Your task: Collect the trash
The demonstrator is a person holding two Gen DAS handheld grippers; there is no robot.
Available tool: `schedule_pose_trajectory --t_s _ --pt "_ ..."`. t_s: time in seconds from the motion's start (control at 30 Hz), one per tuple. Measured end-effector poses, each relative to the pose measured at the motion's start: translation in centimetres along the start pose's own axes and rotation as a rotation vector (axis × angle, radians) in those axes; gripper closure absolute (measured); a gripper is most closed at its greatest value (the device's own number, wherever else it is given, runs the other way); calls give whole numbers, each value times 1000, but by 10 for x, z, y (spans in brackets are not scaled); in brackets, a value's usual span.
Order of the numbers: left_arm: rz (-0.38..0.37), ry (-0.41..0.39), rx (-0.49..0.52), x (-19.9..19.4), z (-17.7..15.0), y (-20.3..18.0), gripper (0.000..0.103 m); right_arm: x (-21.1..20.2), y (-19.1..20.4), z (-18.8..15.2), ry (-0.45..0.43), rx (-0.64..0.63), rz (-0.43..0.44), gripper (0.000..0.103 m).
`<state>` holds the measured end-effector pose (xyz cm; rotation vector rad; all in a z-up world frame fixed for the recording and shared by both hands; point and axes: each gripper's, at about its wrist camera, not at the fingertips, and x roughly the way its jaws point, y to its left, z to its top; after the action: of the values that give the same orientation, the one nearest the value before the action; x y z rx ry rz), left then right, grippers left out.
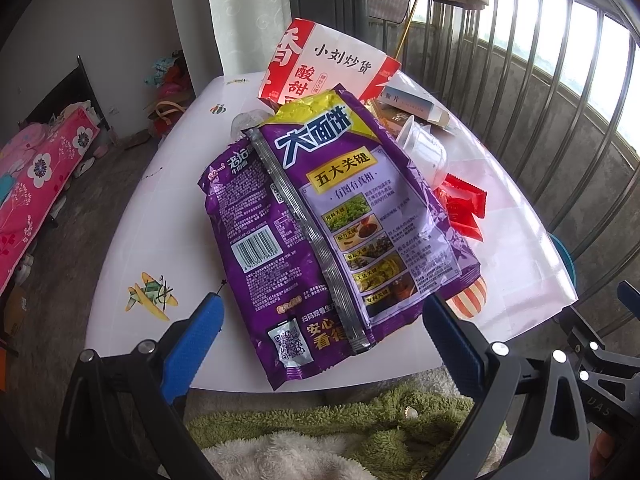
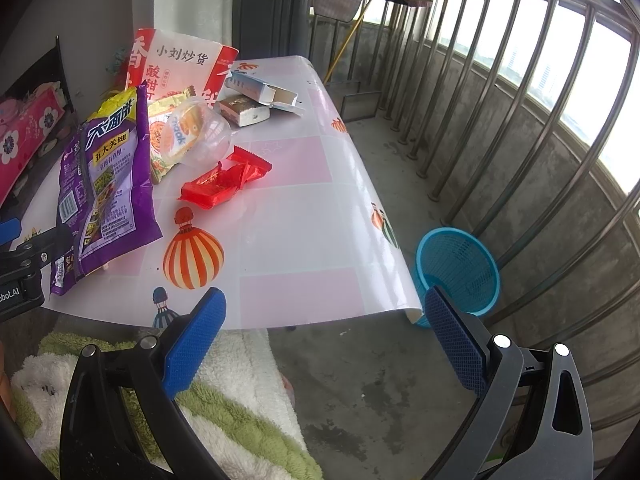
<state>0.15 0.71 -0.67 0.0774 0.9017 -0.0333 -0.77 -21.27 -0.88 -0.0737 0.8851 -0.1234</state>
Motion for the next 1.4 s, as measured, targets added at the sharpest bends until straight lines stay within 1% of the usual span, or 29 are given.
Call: schedule_pose_trajectory --t_s 0.53,0.73,1.4 --pt "1 1 -1 1 0 2 6 0 1 1 0 -4 1 8" --pt "-1 4 -7 2 -2 6 6 -3 7 3 -6 -18 -6 8" --pt "8 19 1 2 -1 -1 6 2 2 2 18 -22 -7 8"
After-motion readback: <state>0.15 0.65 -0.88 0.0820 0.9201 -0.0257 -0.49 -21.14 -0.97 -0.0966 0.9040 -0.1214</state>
